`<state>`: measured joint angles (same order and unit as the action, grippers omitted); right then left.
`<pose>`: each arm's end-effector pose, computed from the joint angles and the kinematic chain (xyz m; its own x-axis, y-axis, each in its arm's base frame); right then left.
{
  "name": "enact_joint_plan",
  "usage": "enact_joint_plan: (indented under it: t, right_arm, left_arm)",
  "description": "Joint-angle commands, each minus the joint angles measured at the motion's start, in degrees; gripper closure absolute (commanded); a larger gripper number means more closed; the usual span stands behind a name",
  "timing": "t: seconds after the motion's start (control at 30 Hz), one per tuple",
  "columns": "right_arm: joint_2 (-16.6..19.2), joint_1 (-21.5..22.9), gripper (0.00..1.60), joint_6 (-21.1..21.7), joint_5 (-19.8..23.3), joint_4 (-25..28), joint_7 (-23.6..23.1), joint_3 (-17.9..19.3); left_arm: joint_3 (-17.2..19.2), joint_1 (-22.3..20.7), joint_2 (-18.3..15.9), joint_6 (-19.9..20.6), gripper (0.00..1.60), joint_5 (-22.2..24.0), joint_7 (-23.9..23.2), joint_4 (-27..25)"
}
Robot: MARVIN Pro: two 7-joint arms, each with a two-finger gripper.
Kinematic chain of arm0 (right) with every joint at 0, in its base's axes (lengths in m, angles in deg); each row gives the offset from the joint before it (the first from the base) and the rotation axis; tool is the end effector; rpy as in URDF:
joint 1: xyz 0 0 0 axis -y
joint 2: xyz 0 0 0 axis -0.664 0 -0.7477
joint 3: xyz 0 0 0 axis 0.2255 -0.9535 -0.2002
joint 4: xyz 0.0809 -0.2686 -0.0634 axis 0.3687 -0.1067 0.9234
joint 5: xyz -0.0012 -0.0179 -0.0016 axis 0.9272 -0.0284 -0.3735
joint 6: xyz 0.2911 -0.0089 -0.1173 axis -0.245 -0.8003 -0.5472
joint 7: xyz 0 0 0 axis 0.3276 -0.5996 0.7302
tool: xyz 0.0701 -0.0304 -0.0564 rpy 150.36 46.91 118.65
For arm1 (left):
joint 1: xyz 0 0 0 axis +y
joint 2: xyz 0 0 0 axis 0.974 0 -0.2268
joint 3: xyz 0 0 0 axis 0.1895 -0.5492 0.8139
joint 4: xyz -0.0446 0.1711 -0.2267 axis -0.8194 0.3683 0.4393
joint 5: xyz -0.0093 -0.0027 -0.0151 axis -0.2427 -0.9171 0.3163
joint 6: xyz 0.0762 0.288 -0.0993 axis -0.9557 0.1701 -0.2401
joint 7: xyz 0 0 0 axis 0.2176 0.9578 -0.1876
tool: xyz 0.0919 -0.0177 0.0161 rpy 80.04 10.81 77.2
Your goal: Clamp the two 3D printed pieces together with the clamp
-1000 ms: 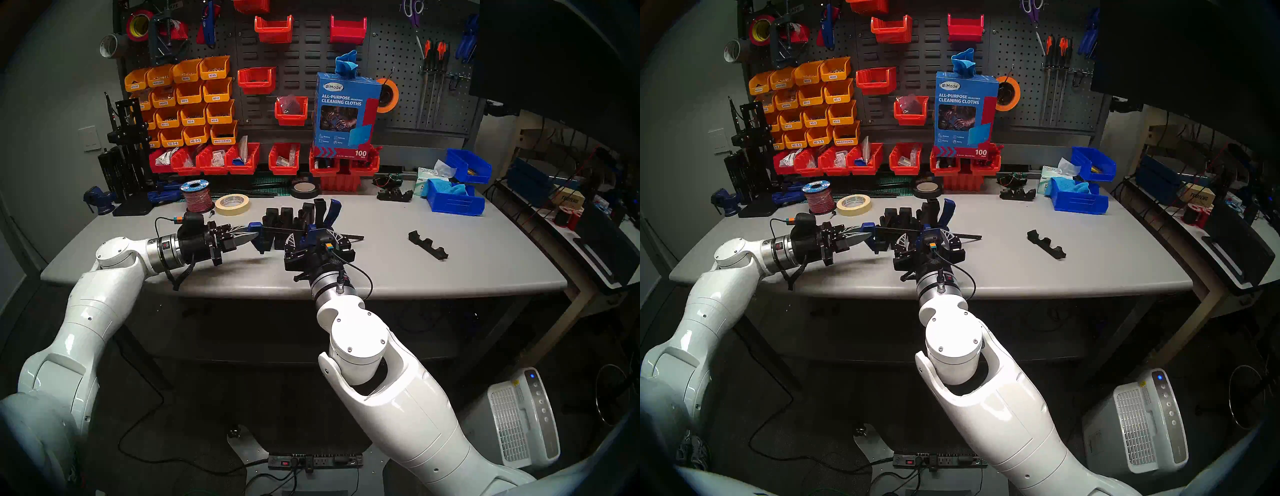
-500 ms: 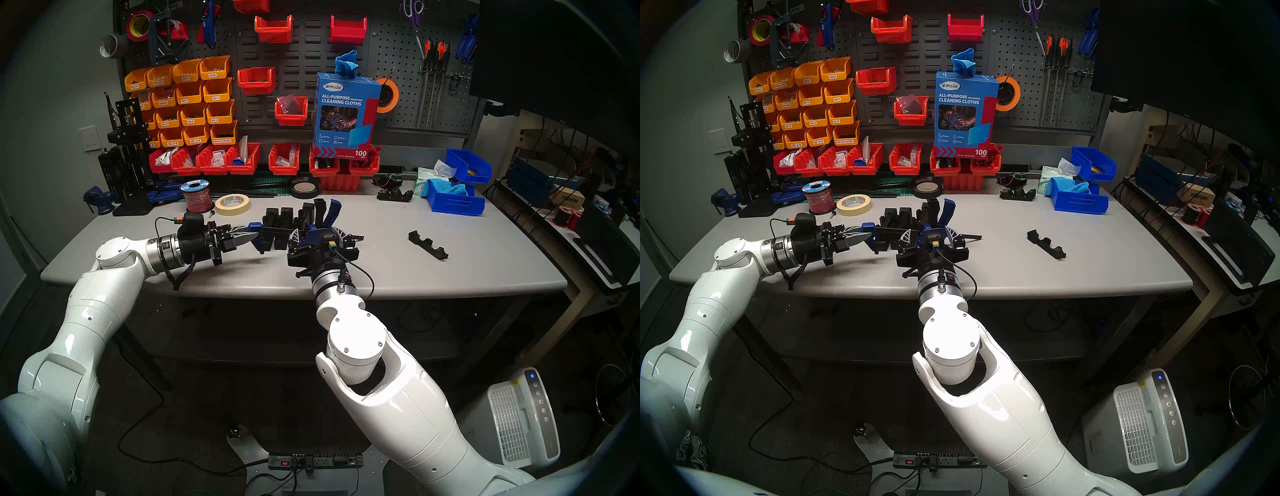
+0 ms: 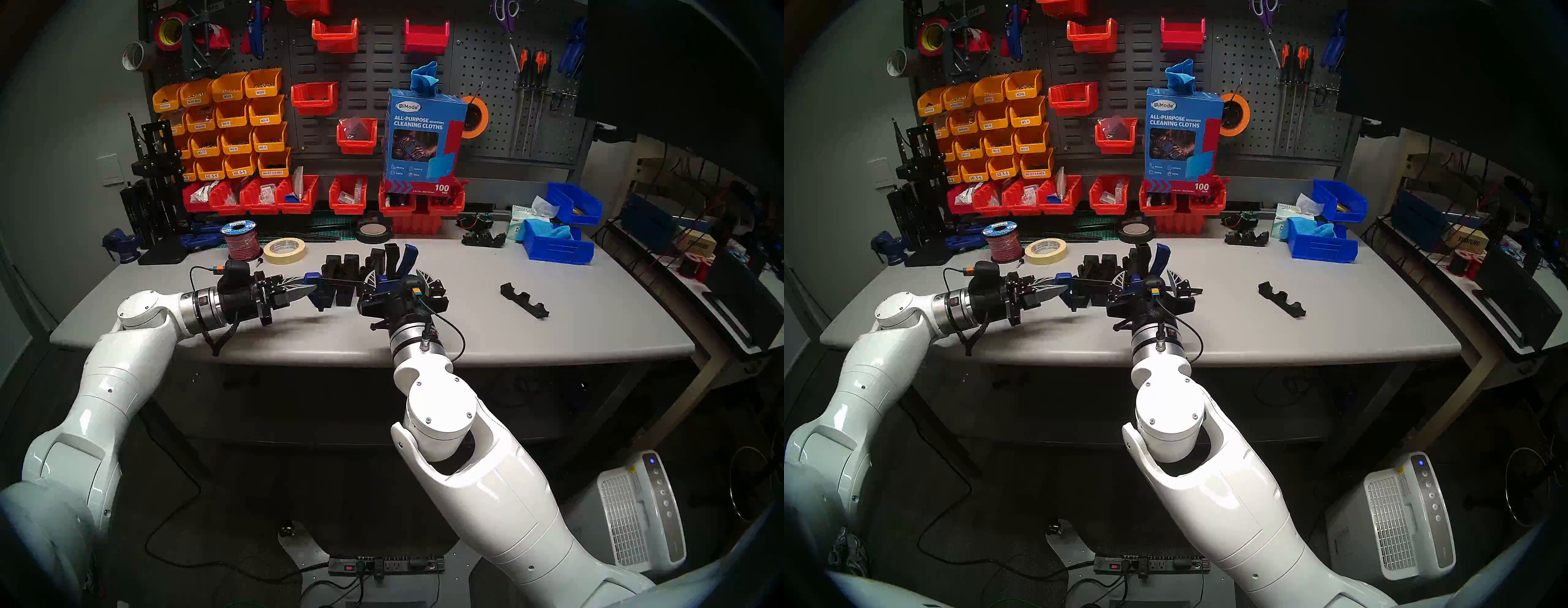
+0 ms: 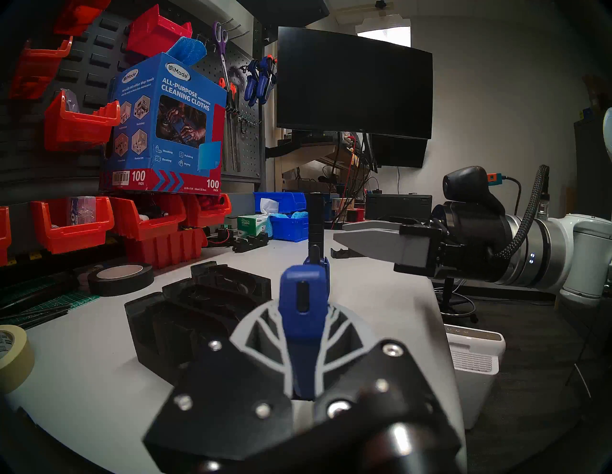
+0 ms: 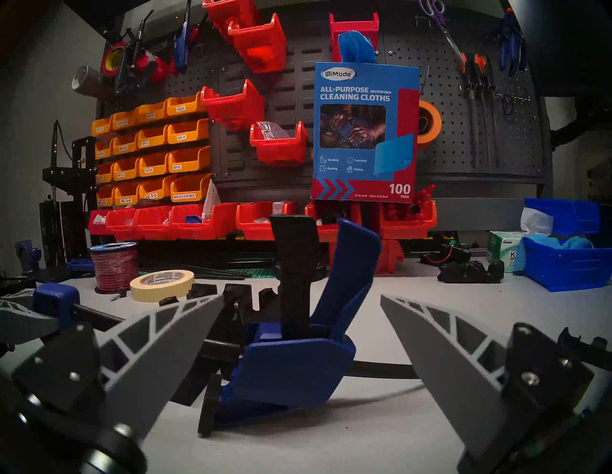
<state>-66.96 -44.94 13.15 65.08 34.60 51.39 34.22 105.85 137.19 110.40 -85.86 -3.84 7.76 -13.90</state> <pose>0.3723 0.1790 -0.2066 -0.0890 -0.0455 0.9950 0.1535 -0.9877 -0.0315 0.4737 0.1495 -0.2145 -0.0388 0.0265 0.9989 -0.9204 -0.3901 -0.0254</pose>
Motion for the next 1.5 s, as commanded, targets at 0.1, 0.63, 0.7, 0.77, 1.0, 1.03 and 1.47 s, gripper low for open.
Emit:
enact_joint_plan:
  t: [0.1, 0.63, 0.7, 0.77, 1.0, 1.03, 1.47]
  right_arm:
    - [-0.3, 3.8, 0.00, -2.8, 1.9, 0.1, -3.7, 1.6]
    - [-0.3, 3.6, 0.00, -4.1, 5.1, -1.3, -7.1, 2.3]
    - [-0.4, 3.7, 0.00, -4.3, 5.1, -1.3, -7.2, 2.3]
    - [-0.4, 3.7, 0.00, -4.3, 5.1, -1.4, -7.2, 2.3]
    - [-1.1, 3.4, 0.00, -3.9, 4.5, -1.7, -6.3, 2.3]
    - [-1.1, 3.3, 0.00, -3.8, 4.4, -1.8, -6.3, 2.3]
    - [-1.7, 4.1, 0.00, -4.6, 5.0, -5.1, -6.3, 2.5]
  left_arm:
    - [1.4, -2.1, -0.1, 0.1, 1.60, 1.2, -0.1, -1.2]
    - [1.5, -2.0, -0.1, 0.1, 1.60, 1.2, -0.2, -1.2]
    - [1.5, -2.0, -0.1, 0.1, 1.60, 1.2, -0.2, -1.2]
    - [1.5, -2.0, -0.1, 0.1, 1.60, 1.2, -0.2, -1.2]
    - [1.5, -2.0, -0.1, 0.1, 1.60, 1.2, -0.2, -1.2]
    - [1.5, -2.0, -0.1, 0.1, 1.60, 1.2, -0.2, -1.2]
    - [1.6, -2.0, 0.0, 0.2, 1.60, 1.2, -0.2, -1.3]
